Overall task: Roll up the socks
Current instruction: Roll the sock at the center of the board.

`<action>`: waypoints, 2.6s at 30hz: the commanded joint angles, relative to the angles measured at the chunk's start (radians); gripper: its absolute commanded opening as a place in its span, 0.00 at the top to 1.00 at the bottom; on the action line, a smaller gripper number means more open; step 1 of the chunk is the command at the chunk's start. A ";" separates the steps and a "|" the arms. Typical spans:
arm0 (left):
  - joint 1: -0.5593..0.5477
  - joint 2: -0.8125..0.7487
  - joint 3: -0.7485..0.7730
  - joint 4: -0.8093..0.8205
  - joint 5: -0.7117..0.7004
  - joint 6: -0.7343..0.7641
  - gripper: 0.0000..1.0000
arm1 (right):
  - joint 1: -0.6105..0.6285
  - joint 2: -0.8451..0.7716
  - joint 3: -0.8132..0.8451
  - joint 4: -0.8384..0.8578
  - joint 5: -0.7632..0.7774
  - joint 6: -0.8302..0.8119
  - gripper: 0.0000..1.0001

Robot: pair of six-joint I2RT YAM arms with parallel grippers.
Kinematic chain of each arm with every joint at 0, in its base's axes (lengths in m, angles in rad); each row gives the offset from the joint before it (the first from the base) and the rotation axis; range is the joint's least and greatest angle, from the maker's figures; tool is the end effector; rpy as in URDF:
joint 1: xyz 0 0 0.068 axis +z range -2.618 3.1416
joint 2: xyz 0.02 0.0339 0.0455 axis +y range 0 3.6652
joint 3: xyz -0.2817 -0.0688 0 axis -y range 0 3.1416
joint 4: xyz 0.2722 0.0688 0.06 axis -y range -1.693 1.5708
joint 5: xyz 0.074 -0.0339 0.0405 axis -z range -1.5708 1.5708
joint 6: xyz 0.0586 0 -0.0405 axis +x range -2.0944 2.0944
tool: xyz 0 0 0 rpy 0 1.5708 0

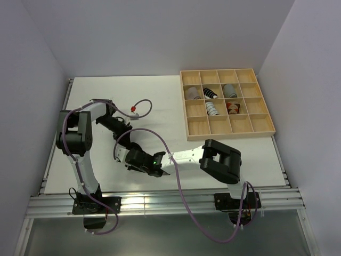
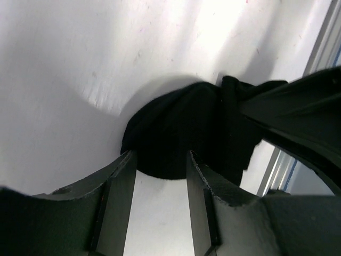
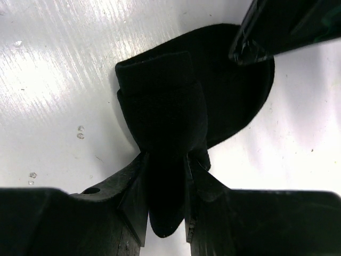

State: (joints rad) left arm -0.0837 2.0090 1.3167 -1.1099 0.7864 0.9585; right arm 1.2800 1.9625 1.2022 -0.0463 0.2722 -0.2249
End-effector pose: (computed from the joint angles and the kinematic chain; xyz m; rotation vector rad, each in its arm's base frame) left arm 0.3562 -0.0715 0.1287 1.2630 2.4685 -1.1770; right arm 0.1459 0.4327 0.1356 -1.5082 1.7998 0.1969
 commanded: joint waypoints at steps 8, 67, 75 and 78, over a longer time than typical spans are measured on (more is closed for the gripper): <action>-0.110 0.034 0.015 0.153 -0.081 -0.179 0.59 | -0.001 -0.027 0.042 -0.184 -0.082 0.012 0.79; 0.084 -0.885 -0.464 0.495 -0.079 -0.082 0.20 | -0.407 0.369 0.329 -0.633 -1.090 0.113 0.78; -0.201 -1.079 -0.732 0.551 -0.214 0.066 0.01 | -0.424 0.406 0.356 -0.661 -1.125 0.107 0.78; -0.280 -1.141 -0.790 0.602 -0.266 0.019 0.00 | -0.427 0.415 0.356 -0.662 -1.127 0.107 0.78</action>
State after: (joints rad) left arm -0.3099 0.9195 0.5484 -0.5735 0.5758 0.9565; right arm 0.8497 2.2913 1.5967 -0.6106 -1.0344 -0.0818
